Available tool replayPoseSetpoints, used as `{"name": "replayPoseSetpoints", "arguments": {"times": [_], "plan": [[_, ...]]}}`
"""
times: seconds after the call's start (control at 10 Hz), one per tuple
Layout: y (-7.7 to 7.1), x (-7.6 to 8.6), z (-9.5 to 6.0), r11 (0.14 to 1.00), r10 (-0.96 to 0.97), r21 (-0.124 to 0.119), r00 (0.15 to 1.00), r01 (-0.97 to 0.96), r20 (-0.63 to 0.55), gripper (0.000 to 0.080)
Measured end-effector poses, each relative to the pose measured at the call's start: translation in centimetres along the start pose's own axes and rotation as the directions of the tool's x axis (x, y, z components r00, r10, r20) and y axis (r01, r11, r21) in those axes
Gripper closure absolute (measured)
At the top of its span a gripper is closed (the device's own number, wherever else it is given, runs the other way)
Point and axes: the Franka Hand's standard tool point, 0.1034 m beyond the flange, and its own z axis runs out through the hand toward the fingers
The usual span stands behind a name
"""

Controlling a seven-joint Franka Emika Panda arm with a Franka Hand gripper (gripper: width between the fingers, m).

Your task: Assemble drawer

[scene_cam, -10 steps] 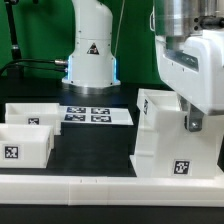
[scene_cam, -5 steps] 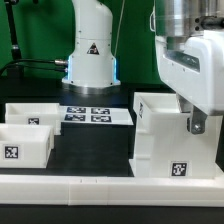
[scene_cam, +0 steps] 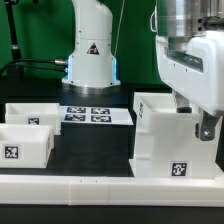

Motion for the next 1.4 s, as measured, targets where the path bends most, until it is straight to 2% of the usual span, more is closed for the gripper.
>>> {"name": "replayPoseSetpoints", "arguments": {"times": [0.2, 0.4, 0.6, 0.7, 0.9, 1.1, 1.2, 1.4], "plan": [[0.2, -0.2, -0.2, 0.999, -0.049, 0.0, 0.999, 0.049, 0.002, 0.0153], [2.0, -1.0, -2.3, 0.991, -0.136, 0.007, 0.99, 0.136, 0.028, 0.0151], [4.0, -1.0, -4.1, 0.974, -0.227, 0.013, 0.974, 0.226, 0.027, 0.0151], [4.6, -0.9, -4.2, 0.964, -0.266, 0.013, 0.964, 0.266, 0.026, 0.0151], [4.5, -1.0, -4.0, 0.954, -0.299, 0.013, 0.954, 0.298, 0.025, 0.0151], [4.7, -0.8, -3.9, 0.869, -0.495, 0.01, 0.869, 0.495, 0.024, 0.0151], [5.6, -0.3, -3.9, 0.78, -0.624, -0.024, 0.78, 0.626, 0.049, 0.0151], [6.7, 1.2, -4.7, 0.574, -0.817, -0.022, 0.574, 0.819, 0.063, 0.0151]]}}
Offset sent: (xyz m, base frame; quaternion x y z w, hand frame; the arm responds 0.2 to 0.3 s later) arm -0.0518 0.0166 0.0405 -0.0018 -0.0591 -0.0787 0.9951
